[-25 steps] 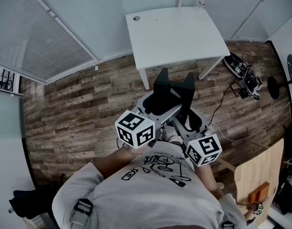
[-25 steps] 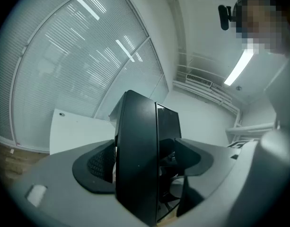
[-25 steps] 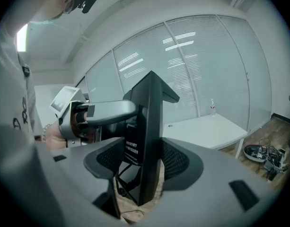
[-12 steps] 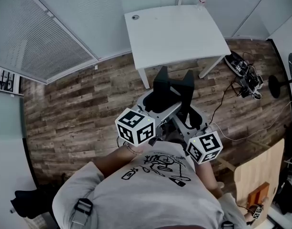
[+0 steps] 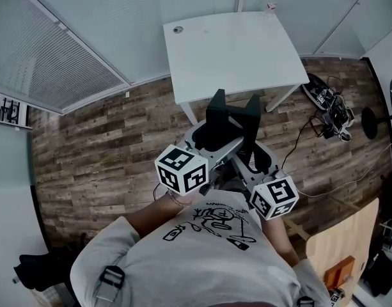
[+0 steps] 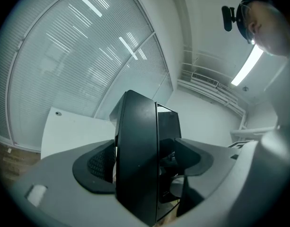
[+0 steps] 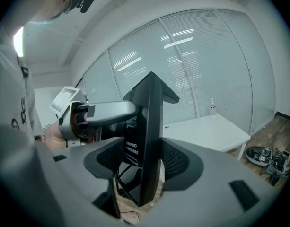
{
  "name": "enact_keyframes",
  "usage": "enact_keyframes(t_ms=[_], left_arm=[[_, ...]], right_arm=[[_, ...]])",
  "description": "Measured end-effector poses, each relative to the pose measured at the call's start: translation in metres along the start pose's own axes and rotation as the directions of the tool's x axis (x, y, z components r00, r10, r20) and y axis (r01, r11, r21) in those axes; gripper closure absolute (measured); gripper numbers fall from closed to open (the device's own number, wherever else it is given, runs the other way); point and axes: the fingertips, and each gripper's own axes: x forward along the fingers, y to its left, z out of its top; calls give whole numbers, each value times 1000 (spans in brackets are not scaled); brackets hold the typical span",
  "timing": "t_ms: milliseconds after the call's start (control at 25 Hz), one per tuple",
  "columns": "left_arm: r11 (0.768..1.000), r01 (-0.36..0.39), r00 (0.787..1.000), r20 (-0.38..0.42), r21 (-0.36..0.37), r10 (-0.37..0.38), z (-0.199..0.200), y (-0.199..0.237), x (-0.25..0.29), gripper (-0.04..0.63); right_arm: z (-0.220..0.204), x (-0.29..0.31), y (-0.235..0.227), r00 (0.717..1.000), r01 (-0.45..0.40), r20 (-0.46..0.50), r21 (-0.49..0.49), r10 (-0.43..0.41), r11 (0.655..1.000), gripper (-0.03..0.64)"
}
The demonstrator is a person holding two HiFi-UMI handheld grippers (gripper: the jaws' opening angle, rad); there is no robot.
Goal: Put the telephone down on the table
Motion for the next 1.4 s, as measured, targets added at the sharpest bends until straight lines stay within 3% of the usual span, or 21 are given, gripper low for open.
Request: enact_keyframes(t_ms=[680,1400], left_arm=[[998,-53,999,-1,-21,53,33,6,138,230],[993,-105,994,17,-47,106,37,11,205,230]], right_arm=[[46,17,-135,999,-51,-18,11,51,999,385],[58,24,-203,994,-104,-45,7,104,995,385]])
